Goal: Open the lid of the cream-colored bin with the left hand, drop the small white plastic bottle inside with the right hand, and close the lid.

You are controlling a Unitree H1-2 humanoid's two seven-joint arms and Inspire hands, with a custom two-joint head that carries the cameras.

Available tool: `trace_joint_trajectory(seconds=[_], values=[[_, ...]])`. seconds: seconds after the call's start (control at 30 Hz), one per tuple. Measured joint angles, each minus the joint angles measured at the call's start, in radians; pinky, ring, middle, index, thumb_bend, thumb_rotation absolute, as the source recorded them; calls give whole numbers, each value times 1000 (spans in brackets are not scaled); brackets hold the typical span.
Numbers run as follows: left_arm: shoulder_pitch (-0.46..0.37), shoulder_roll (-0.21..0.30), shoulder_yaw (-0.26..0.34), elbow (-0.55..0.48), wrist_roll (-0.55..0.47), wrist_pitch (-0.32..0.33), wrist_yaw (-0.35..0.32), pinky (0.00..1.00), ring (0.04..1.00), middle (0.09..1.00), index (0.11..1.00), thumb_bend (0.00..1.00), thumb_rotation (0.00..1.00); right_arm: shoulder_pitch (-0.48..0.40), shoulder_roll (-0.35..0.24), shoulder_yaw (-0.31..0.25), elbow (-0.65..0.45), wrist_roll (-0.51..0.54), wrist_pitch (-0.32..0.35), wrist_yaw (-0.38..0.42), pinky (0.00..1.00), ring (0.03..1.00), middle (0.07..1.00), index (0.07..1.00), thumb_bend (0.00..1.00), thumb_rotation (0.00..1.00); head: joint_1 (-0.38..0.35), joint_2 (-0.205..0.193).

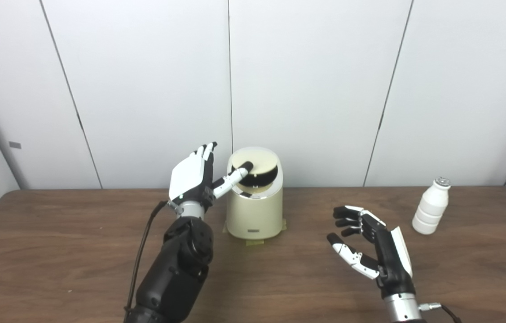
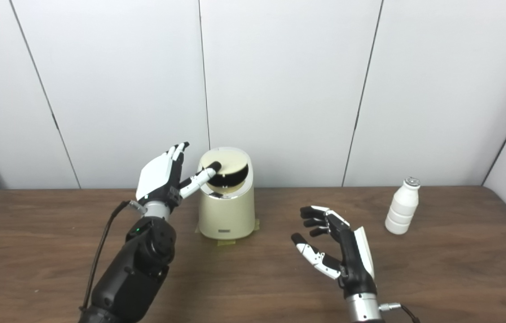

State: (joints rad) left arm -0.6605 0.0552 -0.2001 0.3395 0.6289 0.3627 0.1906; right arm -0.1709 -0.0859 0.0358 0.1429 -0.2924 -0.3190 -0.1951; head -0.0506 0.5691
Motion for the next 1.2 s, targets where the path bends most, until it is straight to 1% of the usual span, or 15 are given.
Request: trace_joint_trajectory(seconds=[0.07,0.1,0.13,0.17,0.27,0.3,0.37,0.4,0.53,0.63,0.7,0.83,0.9,1.0,1.2], values=[[16,-34,68,-30,-102,-90,15,965,1000,1000,998,634,1000,0,1,1,-1,-2,0,0,541,641,675,662,269,331,-2,0],[25,-48,90,-38,-139,-126,29,910,966,972,978,557,1000,0,0,1,-2,-3,1,0,543,642,675,663,271,331,-3,2],[36,-69,118,-39,-190,-191,42,876,940,948,964,511,1000,-1,0,1,-2,-3,2,0,543,642,674,663,273,332,-3,2],[49,-86,137,-39,-235,-251,53,864,931,940,959,495,1000,-1,0,1,-2,-3,3,0,542,641,674,663,273,333,-3,0],[89,-121,163,-52,-333,-404,71,790,856,856,867,374,1000,-1,1,1,-3,-3,6,0,546,645,681,669,272,330,-3,-3],[101,-129,169,-68,-355,-442,73,735,815,816,820,309,1000,0,2,1,-3,-3,6,-1,547,646,682,669,271,325,-3,-5],[112,-142,186,-123,-401,-486,73,696,783,784,784,257,991,0,2,1,-3,-3,6,-1,549,647,682,669,270,316,-5,-5],[113,-145,194,-158,-419,-501,73,685,774,773,773,233,949,0,2,1,-3,-3,6,-1,550,648,683,669,270,313,-6,-6],[145,-125,196,-304,-470,-476,23,667,786,792,782,194,715,0,2,1,-3,-3,14,-1,549,648,682,672,269,308,-3,-5],[213,-90,191,-397,-502,-413,-46,686,794,808,797,173,651,-1,2,1,-3,-5,14,-2,543,644,679,670,267,306,-3,-5],[267,-73,198,-429,-530,-392,-72,698,797,812,795,190,666,0,1,1,-2,-4,13,-2,542,644,680,669,266,301,-3,-3],[361,-63,233,-450,-600,-385,-86,719,805,813,793,347,839,2,-2,0,-3,-3,13,-2,540,642,678,667,268,306,0,-2],[389,-61,238,-461,-617,-388,-91,719,804,812,794,348,826,2,-2,0,-2,-3,13,-2,541,643,678,665,270,311,1,-2],[417,-59,243,-465,-642,-429,-100,723,810,823,805,351,847,2,-2,-1,-2,-1,9,-3,547,644,674,661,269,299,3,-3],[476,-46,261,-466,-656,-467,-120,711,806,828,812,340,836,1,-2,-1,-5,2,-10,-8,546,641,672,663,264,374,0,-3]])
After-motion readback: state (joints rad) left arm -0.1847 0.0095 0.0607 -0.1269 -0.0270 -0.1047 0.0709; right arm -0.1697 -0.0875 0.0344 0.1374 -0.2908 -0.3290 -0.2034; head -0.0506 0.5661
